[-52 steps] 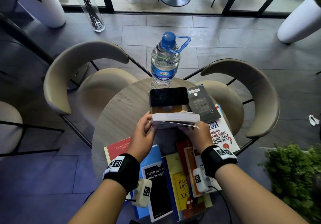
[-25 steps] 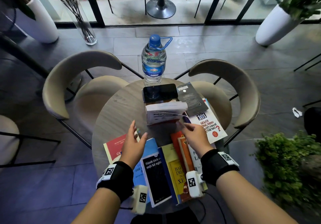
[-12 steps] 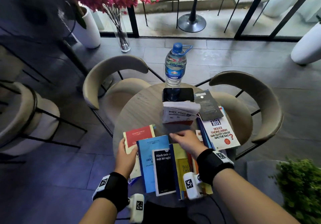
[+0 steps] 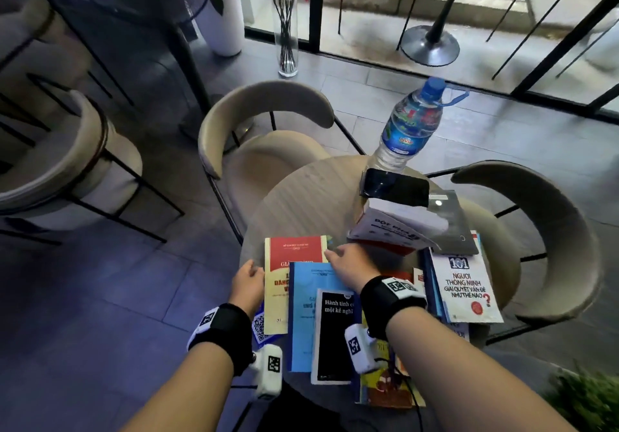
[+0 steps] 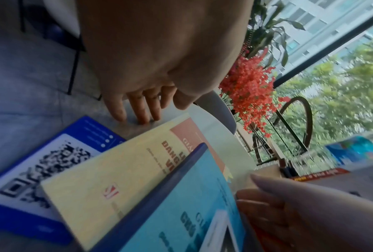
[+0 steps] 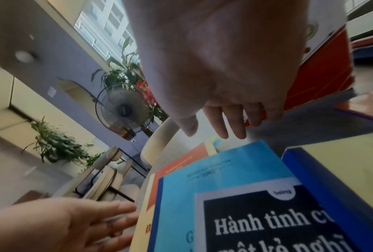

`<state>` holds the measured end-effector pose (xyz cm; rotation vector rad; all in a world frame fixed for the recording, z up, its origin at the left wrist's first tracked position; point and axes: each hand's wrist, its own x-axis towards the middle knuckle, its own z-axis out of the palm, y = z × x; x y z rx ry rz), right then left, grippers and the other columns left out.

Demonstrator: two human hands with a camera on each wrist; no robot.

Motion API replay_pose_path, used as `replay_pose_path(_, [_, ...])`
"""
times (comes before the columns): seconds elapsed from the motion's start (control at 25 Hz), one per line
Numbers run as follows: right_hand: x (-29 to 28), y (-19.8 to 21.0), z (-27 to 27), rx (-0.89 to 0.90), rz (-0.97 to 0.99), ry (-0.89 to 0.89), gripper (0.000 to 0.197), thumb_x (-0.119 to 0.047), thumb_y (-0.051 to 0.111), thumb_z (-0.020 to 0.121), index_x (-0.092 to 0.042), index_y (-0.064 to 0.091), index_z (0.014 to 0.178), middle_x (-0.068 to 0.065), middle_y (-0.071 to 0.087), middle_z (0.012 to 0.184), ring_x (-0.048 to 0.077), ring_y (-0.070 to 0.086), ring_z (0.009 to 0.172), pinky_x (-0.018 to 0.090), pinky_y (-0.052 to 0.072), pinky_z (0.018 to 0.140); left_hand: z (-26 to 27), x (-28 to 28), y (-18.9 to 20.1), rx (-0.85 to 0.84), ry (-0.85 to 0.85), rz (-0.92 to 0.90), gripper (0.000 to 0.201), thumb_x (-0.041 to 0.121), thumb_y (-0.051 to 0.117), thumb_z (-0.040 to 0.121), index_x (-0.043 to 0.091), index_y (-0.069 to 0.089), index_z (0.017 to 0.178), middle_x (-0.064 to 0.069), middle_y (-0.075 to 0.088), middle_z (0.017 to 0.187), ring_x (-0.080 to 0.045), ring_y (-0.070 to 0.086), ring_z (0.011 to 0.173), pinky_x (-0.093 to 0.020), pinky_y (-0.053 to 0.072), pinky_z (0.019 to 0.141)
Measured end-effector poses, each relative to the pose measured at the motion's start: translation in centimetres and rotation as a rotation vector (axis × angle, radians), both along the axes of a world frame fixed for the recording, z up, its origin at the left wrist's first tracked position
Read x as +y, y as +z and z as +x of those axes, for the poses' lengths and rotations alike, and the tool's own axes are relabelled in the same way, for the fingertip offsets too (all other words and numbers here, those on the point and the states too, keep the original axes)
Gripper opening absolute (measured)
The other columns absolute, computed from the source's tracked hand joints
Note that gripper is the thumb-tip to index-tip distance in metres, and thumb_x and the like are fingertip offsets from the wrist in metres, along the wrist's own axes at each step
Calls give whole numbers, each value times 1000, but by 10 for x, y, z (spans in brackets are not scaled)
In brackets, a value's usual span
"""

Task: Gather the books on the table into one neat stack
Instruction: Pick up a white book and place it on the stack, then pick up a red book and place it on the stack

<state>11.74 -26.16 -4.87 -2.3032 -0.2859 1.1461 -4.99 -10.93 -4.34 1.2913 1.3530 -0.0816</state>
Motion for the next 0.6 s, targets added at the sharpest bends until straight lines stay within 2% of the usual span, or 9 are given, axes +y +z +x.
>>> replay_pose_path(0.04, [4, -4, -1, -17, -49, 28, 37, -43, 58, 99, -9, 73, 99, 4, 72, 90, 21, 69, 82, 31, 53, 73, 2, 1, -6, -6, 11, -21, 42, 14, 48, 102, 6, 52, 143, -15, 54, 144, -28, 54, 129, -45, 45, 111])
replay_pose_path(0.08, [9, -7, -3, -50, -105, 56, 40, -46, 58, 97, -9, 74, 98, 5, 73, 92, 22, 69, 83, 32, 54, 75, 3, 5, -21, -39, 35, -42, 50, 18, 51, 101, 6, 46, 149, -13, 54, 146, -29, 56, 130, -47, 46, 111])
replay_pose_path(0.16, [13, -12, -6, -153, -193, 120, 49, -55, 55, 91, -11, 76, 98, 10, 72, 106, 29, 70, 95, 38, 58, 88, 5, 7, -34, -59, 32, -73, 45, 26, 56, 96, 9, 60, 137, -12, 65, 135, -27, 66, 116, -44, 53, 103])
replay_pose_path(0.24, [15, -15, -9, -215, -242, 135, 54, -60, 52, 84, -16, 78, 103, 13, 68, 118, 34, 66, 107, 44, 55, 99, 7, 8, -35, -68, 27, -60, 28, 23, 58, 96, 8, 69, 118, -12, 75, 115, -25, 72, 101, -43, 59, 93])
replay_pose_path(0.32, [17, -13, -13, -200, -258, 128, 56, -62, 53, 83, -16, 78, 105, 13, 68, 119, 35, 63, 112, 44, 54, 101, 11, 10, -32, -50, 45, -71, 15, 17, 57, 97, 12, 70, 101, -10, 76, 104, -26, 72, 94, -45, 58, 89])
replay_pose_path(0.4, [21, -12, -14, -182, -255, 112, 58, -62, 54, 83, -13, 77, 103, 12, 70, 115, 34, 64, 110, 44, 56, 98, 13, 15, -33, -46, 59, -116, 17, 16, 56, 92, 13, 69, 82, -13, 72, 87, -27, 66, 80, -42, 56, 76])
replay_pose_path(0.48, [22, -13, -16, -177, -233, 98, 58, -62, 55, 83, -11, 77, 100, 13, 72, 111, 35, 65, 108, 44, 57, 97, 16, 19, -30, -40, 63, -143, 14, 21, 56, 85, 15, 66, 77, -15, 63, 77, -27, 58, 74, -40, 49, 69])
replay_pose_path(0.6, [22, -15, -16, -176, -201, 61, 54, -63, 58, 84, -13, 75, 80, 12, 74, 97, 34, 69, 97, 41, 60, 88, 20, 22, -24, -55, 72, -192, 19, 16, 54, 100, 7, 67, 90, -14, 72, 84, -27, 68, 71, -39, 58, 71])
